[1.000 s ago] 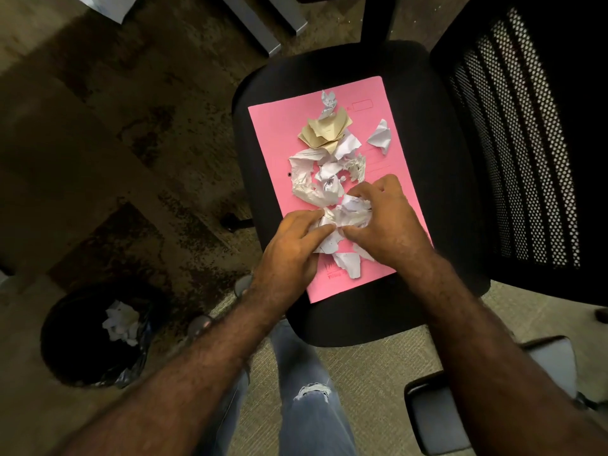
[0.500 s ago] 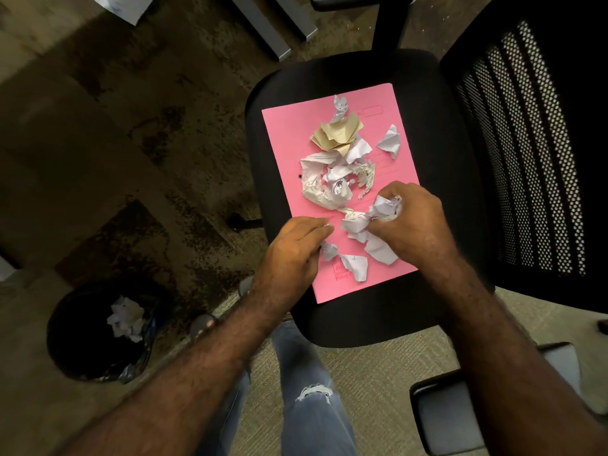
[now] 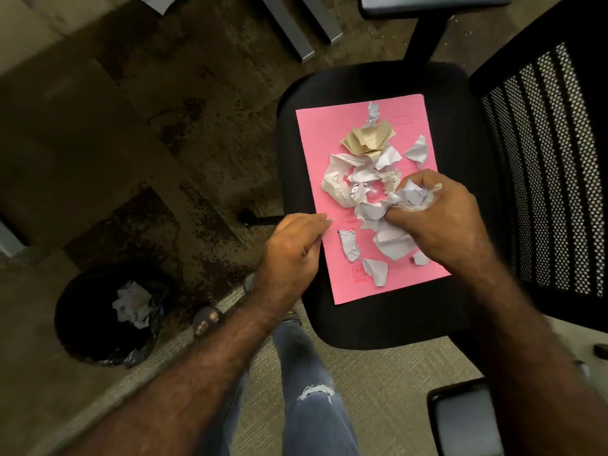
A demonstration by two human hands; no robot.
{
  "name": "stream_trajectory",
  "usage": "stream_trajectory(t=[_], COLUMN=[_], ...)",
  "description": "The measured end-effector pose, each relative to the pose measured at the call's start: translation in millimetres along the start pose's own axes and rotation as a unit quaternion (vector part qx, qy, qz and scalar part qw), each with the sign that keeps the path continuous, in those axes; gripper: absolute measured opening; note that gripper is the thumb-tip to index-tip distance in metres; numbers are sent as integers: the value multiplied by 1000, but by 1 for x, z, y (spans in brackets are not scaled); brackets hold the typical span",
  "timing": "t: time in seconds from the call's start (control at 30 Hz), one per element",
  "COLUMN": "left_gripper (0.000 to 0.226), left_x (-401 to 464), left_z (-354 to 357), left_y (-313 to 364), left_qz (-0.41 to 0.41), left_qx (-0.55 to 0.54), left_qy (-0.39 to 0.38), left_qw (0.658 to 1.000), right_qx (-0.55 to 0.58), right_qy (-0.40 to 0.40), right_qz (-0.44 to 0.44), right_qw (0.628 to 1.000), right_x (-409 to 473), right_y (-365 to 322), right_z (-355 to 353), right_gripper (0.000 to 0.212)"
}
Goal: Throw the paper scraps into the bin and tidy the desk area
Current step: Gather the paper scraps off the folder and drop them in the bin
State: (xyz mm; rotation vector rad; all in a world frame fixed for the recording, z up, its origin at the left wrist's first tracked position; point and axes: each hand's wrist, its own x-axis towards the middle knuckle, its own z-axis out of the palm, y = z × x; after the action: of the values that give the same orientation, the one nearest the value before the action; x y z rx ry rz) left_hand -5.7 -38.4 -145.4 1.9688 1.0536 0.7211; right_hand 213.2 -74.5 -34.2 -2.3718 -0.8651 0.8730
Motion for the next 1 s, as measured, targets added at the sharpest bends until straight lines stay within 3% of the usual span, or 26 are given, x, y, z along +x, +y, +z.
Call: stream_trajectory(t=[0.27, 0.43, 1.0], left_gripper=[21, 22, 29], left_x=[-5, -15, -98], left_z=[-30, -57, -188], left_y=[-21, -38, -117], left_qz=[-30, -65, -230], left_qx=[-7, -7, 35], left_qy=[59, 98, 219], left_qw=[998, 993, 948], right_qx=[-6, -7, -73], right_qy=[-51, -87, -239], right_qz=[-42, -77, -193], right_qw=[998, 993, 949], right_x=[-3, -9, -75], right_y=[-47, -82, -188], right_z=[30, 57, 236], right_gripper=[35, 25, 25])
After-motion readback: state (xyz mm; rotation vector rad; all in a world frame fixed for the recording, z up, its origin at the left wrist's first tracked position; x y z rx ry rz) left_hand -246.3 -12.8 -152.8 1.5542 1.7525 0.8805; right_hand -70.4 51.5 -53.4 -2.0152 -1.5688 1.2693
